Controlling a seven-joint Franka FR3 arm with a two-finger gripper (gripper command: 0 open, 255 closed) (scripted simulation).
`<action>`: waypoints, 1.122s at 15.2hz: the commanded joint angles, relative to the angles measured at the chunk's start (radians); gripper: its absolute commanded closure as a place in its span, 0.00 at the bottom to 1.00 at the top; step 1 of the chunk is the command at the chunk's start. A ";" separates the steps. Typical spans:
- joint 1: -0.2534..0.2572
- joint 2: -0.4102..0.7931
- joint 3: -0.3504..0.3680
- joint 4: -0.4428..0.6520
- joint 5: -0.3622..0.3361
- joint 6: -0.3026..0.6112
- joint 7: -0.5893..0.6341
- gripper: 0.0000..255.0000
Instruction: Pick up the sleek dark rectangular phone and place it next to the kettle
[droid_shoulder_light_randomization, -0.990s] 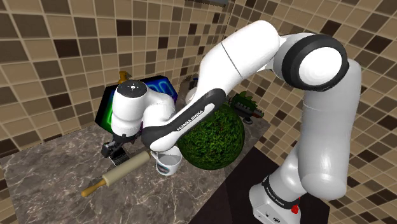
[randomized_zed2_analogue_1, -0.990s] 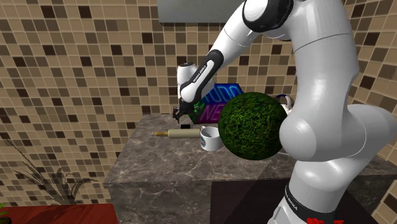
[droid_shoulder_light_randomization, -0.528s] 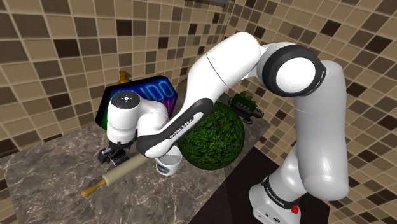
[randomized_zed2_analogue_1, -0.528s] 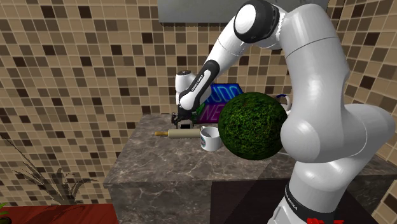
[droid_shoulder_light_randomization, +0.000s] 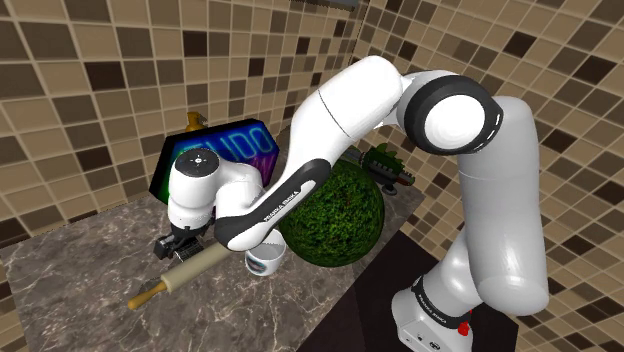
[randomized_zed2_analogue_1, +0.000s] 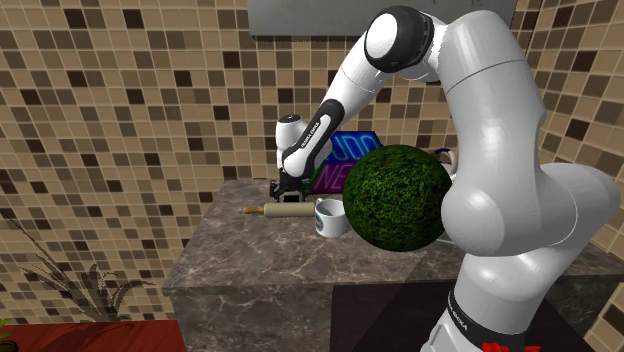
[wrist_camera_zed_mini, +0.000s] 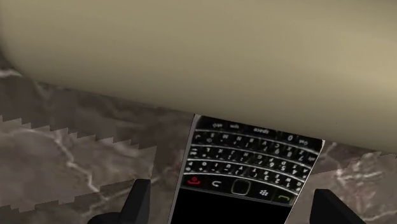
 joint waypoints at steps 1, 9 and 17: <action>0.000 0.000 0.000 0.000 0.000 0.000 0.000 0.00; 0.000 0.000 0.000 0.001 0.001 -0.001 -0.001 1.00; -0.028 -0.064 0.038 -0.018 0.039 -0.047 -0.034 1.00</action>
